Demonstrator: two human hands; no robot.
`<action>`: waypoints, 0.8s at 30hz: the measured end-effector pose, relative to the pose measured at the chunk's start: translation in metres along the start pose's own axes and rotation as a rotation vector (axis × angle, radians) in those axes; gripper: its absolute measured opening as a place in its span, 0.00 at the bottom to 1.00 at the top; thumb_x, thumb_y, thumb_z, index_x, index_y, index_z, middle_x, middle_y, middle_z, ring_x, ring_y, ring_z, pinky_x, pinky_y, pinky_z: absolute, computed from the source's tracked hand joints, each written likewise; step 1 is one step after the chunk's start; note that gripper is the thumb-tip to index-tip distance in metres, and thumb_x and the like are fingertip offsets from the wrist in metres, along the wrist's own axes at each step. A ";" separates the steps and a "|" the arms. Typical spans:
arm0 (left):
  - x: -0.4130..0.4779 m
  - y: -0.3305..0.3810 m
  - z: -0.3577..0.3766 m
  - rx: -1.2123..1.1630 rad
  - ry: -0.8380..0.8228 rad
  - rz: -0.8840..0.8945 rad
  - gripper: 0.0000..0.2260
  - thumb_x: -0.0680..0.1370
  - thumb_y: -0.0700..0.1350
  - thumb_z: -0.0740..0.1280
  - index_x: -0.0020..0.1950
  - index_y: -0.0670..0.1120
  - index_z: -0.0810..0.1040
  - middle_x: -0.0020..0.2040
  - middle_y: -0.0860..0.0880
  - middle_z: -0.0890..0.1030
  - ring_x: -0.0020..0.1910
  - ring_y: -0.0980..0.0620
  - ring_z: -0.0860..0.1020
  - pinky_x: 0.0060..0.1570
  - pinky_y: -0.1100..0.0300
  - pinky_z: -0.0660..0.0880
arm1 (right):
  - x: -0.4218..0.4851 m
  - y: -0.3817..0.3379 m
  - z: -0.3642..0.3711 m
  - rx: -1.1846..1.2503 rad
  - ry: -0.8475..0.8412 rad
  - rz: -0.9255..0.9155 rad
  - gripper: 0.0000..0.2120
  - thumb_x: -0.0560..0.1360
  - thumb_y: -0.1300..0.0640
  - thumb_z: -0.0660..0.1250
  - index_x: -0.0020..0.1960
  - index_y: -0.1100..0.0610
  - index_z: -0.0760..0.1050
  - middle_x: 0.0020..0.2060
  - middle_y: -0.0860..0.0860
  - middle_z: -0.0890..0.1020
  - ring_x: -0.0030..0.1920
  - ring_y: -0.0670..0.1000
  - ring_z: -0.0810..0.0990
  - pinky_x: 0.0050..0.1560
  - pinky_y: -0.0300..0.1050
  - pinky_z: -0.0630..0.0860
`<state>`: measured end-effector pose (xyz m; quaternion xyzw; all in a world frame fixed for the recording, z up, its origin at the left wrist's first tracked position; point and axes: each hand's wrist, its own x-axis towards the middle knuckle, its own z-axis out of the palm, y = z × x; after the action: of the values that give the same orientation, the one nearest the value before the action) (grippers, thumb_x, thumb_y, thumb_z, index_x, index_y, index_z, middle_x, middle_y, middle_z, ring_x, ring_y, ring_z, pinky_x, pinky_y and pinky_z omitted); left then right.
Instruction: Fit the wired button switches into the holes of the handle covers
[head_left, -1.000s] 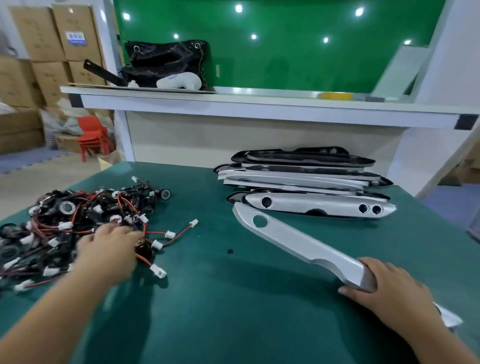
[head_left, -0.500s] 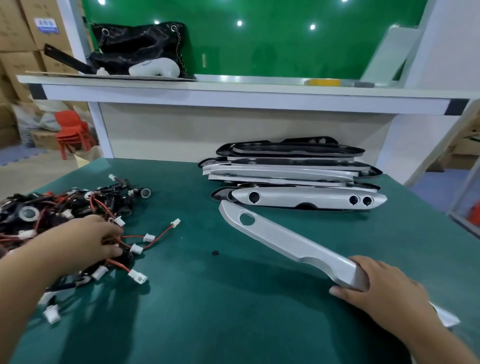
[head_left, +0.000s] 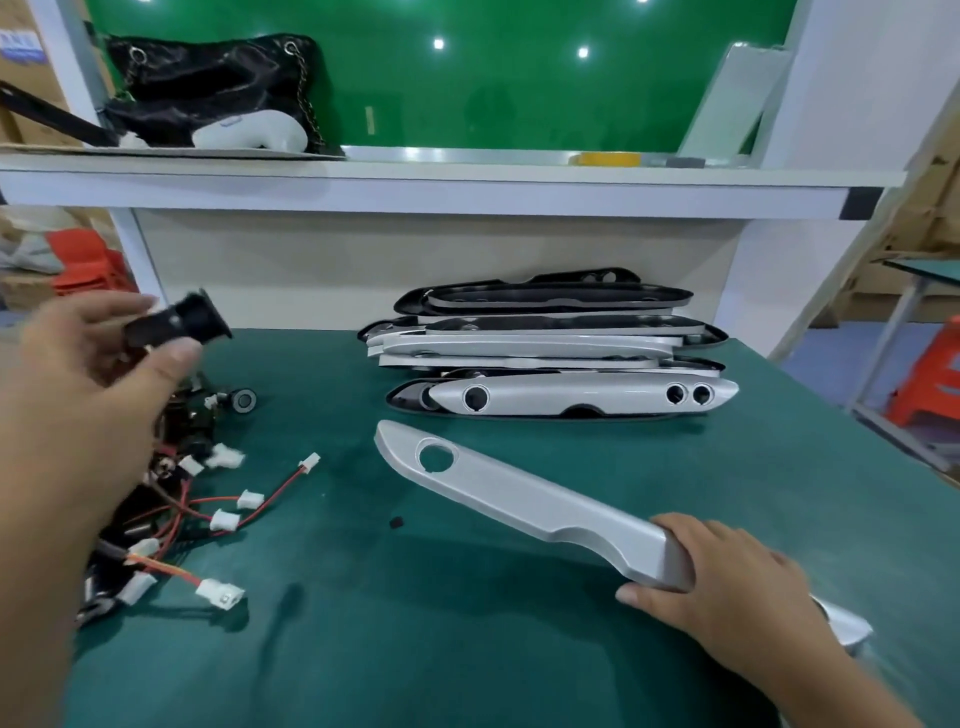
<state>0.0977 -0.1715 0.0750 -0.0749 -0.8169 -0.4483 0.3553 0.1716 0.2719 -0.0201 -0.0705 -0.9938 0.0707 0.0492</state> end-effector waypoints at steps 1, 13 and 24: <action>0.000 0.013 0.005 -0.218 -0.024 -0.028 0.22 0.68 0.65 0.71 0.59 0.60 0.73 0.46 0.61 0.78 0.46 0.62 0.78 0.49 0.51 0.80 | 0.000 0.000 0.000 -0.003 -0.006 0.004 0.36 0.60 0.20 0.53 0.64 0.35 0.61 0.48 0.37 0.70 0.56 0.43 0.71 0.57 0.44 0.65; -0.060 0.058 0.092 -0.684 -0.051 -0.357 0.17 0.77 0.29 0.60 0.45 0.53 0.75 0.43 0.52 0.83 0.51 0.56 0.80 0.61 0.56 0.74 | -0.001 -0.003 -0.006 -0.045 -0.036 0.034 0.37 0.59 0.19 0.52 0.65 0.34 0.59 0.47 0.37 0.67 0.59 0.42 0.69 0.65 0.47 0.62; -0.063 0.048 0.082 -0.061 -0.172 -0.023 0.30 0.72 0.31 0.70 0.41 0.71 0.73 0.40 0.66 0.78 0.38 0.64 0.73 0.39 0.77 0.66 | -0.007 -0.008 -0.011 -0.108 -0.004 0.074 0.38 0.60 0.19 0.50 0.66 0.34 0.56 0.54 0.36 0.69 0.64 0.43 0.66 0.70 0.55 0.55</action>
<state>0.1231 -0.0669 0.0383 -0.1146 -0.8310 -0.4690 0.2764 0.1789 0.2639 -0.0090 -0.1097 -0.9930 0.0187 0.0406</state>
